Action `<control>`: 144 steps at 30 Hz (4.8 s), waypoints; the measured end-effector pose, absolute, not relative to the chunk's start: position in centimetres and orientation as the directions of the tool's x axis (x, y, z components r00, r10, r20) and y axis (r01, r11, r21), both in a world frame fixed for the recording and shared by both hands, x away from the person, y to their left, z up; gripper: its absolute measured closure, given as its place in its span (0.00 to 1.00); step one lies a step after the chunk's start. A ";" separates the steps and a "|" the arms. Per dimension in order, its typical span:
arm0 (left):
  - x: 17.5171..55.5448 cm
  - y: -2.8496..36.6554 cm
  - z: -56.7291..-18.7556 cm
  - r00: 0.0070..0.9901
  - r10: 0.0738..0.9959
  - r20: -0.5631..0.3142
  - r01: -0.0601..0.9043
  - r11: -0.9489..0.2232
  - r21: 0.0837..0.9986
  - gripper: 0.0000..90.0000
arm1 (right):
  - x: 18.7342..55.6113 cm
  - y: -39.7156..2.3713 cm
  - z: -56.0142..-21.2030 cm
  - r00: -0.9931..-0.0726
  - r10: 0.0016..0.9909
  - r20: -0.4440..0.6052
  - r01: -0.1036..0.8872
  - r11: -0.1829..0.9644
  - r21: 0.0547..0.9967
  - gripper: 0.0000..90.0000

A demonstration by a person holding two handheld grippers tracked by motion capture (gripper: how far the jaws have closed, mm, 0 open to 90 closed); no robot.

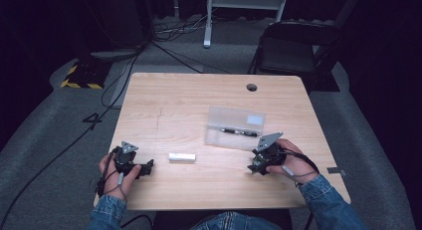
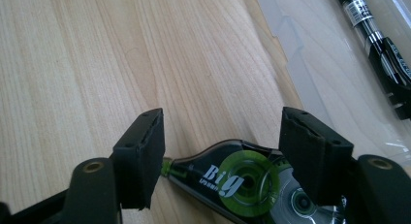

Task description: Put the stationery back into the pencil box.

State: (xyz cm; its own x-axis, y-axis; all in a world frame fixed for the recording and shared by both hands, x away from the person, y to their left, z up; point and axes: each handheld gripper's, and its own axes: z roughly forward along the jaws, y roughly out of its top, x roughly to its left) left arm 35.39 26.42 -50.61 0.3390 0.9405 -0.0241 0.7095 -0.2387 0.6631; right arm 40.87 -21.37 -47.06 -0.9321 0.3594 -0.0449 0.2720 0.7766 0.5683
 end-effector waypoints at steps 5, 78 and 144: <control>35.4 26.4 -50.6 0.340 0.940 -0.023 0.710 -0.241 0.662 0.00 | 40.8 -21.5 -46.8 -0.927 0.374 -0.037 0.286 0.767 0.575 0.38; 35.4 26.4 -50.6 0.339 0.940 -0.024 0.710 -0.239 0.663 0.00 | 41.7 -22.7 -45.2 -0.887 0.457 -0.074 0.334 0.743 0.581 0.58; 35.3 26.5 -50.6 0.343 0.939 -0.026 0.709 -0.241 0.663 0.00 | 48.9 -20.3 -46.7 -0.922 0.369 -0.116 0.239 0.779 0.579 0.57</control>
State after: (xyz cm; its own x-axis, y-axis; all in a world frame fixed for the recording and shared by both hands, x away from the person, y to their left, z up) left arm 35.29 26.47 -50.61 0.3434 0.9388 -0.0261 0.7092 -0.2410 0.6626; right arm 48.94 -20.32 -46.65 -0.9221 0.3692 -0.1156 0.2395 0.7793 0.5791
